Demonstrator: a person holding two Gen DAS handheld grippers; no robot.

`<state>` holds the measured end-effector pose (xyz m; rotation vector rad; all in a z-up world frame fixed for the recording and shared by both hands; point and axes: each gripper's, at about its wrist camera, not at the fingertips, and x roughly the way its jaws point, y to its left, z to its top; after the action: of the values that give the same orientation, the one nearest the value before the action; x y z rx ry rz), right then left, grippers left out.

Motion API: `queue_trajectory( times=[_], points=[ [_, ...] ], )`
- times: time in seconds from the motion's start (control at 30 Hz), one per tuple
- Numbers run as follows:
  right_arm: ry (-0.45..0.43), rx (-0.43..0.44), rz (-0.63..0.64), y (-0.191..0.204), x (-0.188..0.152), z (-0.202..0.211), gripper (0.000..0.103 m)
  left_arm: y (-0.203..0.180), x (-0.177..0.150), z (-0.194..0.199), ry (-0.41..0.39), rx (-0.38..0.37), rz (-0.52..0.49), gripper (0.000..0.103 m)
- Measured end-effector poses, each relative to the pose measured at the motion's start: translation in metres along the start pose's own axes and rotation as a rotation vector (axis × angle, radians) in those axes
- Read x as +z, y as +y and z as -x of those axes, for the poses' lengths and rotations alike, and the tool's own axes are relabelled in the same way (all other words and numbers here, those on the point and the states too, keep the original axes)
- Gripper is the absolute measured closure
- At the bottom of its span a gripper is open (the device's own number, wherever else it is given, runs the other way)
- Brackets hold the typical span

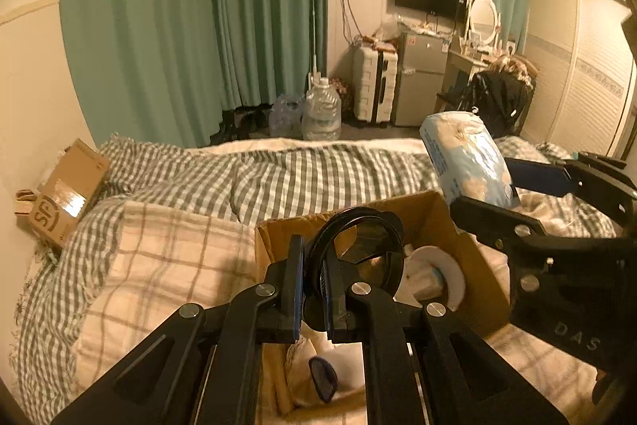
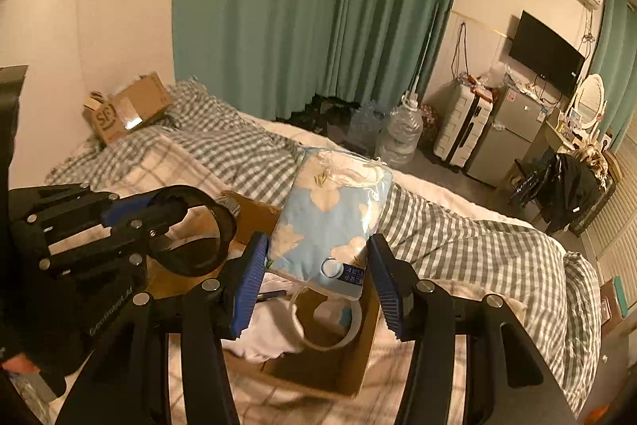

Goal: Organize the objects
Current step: 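Carry ring and tissue pack over the box and open both tools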

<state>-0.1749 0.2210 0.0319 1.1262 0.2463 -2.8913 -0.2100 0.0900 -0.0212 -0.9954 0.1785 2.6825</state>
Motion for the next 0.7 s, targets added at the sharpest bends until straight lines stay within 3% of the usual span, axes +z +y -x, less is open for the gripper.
queue_trajectory(
  times=[0.23, 0.3, 0.37, 0.4, 0.43, 0.5, 0.53, 0.57, 0.7],
  points=[
    [0.056, 0.012, -0.059, -0.02, -0.015, -0.059, 0.051, 0.003, -0.016, -0.046, 0.07, 0.0, 0.011, 0.095],
    [0.059, 0.025, -0.091, -0.028, -0.02, -0.067, 0.047, 0.001, -0.018, -0.049, 0.074, -0.003, 0.016, 0.095],
    [0.061, 0.05, -0.125, -0.036, -0.023, -0.073, 0.033, 0.0, -0.019, -0.052, 0.078, 0.001, 0.021, 0.091],
    [0.052, 0.051, -0.132, -0.038, -0.024, -0.073, 0.03, 0.0, -0.02, -0.053, 0.088, 0.005, 0.024, 0.089],
    [0.039, 0.053, -0.143, -0.042, -0.025, -0.071, 0.028, 0.0, -0.02, -0.053, 0.097, 0.004, 0.029, 0.083],
    [0.017, 0.045, -0.169, -0.049, -0.024, -0.062, 0.025, -0.001, -0.019, -0.049, 0.095, 0.013, 0.035, 0.062],
    [0.01, 0.039, -0.174, -0.05, -0.024, -0.058, 0.022, -0.001, -0.018, -0.042, 0.075, 0.03, 0.039, 0.039],
    [-0.005, 0.028, -0.184, -0.053, -0.024, -0.05, 0.021, -0.001, -0.017, -0.037, 0.062, 0.042, 0.041, 0.027],
    [-0.046, 0.001, -0.195, -0.057, -0.024, -0.014, 0.017, -0.004, -0.008, 0.0, 0.009, 0.046, 0.038, 0.026]
  ],
)
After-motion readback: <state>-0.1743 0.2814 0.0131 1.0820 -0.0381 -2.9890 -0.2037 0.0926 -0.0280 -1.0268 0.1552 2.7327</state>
